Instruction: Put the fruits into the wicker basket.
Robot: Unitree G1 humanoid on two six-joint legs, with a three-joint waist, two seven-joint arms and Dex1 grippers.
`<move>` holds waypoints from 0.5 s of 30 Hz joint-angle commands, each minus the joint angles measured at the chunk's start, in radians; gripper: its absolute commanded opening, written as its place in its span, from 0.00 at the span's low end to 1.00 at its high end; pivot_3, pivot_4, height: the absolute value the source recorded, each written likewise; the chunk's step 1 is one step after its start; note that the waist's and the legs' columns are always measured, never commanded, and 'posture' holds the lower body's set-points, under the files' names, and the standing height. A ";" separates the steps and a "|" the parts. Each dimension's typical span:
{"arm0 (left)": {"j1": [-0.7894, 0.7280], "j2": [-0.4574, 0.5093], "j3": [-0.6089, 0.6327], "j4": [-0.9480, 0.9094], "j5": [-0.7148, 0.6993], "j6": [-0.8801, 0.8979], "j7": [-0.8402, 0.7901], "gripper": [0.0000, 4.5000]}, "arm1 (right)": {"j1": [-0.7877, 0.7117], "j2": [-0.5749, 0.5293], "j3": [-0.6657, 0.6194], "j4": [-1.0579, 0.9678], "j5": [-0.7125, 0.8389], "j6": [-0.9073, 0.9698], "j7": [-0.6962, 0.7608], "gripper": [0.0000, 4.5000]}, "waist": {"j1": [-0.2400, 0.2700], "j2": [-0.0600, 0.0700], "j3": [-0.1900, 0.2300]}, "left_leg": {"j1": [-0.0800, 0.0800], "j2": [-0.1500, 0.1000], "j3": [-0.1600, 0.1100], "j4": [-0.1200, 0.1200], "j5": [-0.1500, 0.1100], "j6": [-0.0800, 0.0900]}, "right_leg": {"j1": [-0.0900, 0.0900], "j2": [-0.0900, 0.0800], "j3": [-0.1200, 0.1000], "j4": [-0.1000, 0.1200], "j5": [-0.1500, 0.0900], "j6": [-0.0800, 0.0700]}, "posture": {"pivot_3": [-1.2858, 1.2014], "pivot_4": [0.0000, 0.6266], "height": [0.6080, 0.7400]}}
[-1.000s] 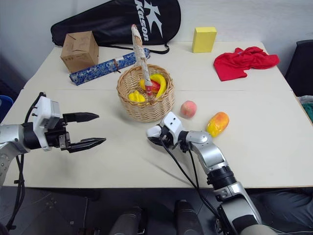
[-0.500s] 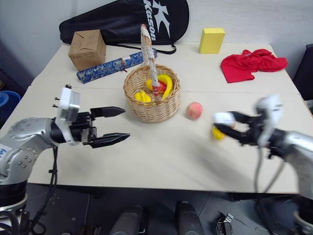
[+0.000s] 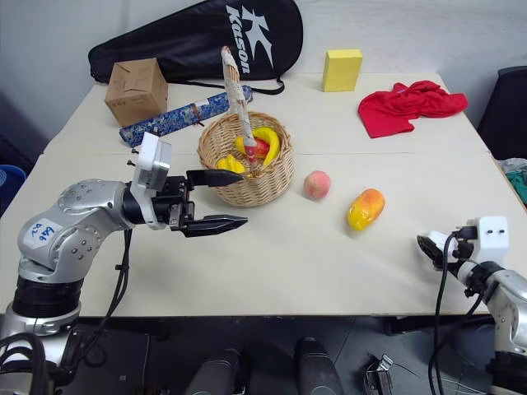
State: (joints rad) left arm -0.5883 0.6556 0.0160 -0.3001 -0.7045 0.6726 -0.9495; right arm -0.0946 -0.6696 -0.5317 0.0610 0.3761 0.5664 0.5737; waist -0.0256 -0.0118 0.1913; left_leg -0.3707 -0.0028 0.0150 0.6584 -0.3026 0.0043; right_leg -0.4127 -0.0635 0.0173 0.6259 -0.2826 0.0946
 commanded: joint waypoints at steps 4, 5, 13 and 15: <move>-0.002 0.033 0.059 -0.016 -0.021 0.002 -0.008 1.00 | -0.063 -0.134 -0.071 -0.177 0.149 0.061 0.108 0.99 | -0.001 0.000 0.000 | 0.000 -0.001 0.000 0.000 0.000 0.000 | 0.001 0.000 0.000 0.000 0.000 0.000 | 0.52 0.24 1.00; 0.007 0.042 0.072 -0.015 -0.021 0.001 -0.008 1.00 | -0.081 -0.171 -0.031 -0.215 0.175 0.075 0.167 0.99 | -0.003 0.000 0.000 | 0.001 0.000 0.000 0.000 0.000 0.000 | 0.001 0.000 0.001 -0.001 0.000 0.000 | 0.52 0.24 1.00; 0.052 0.100 0.156 -0.003 0.004 -0.018 0.016 1.00 | -0.504 -0.168 0.479 -0.092 0.004 -0.026 0.336 0.99 | -0.011 -0.003 0.001 | 0.002 0.004 -0.003 0.000 -0.001 -0.002 | -0.001 0.001 0.001 0.000 0.000 -0.001 | 0.52 0.24 1.00; 0.059 0.104 0.166 -0.018 0.001 -0.014 0.028 1.00 | -0.625 -0.100 0.574 0.045 -0.085 -0.076 0.314 0.99 | -0.003 -0.003 0.001 | -0.001 0.002 -0.002 0.000 -0.001 -0.002 | -0.003 0.000 0.002 0.000 0.000 -0.002 | 0.52 0.24 1.00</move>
State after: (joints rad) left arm -0.5287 0.7499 0.1491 -0.2959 -0.6997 0.6709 -0.9336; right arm -0.6451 -0.7979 -0.0131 0.0138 0.3687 0.5482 0.9007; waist -0.0286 -0.0150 0.1928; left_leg -0.3722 -0.0007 0.0132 0.6590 -0.3039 0.0019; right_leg -0.4159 -0.0653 0.0194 0.6257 -0.2829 0.0931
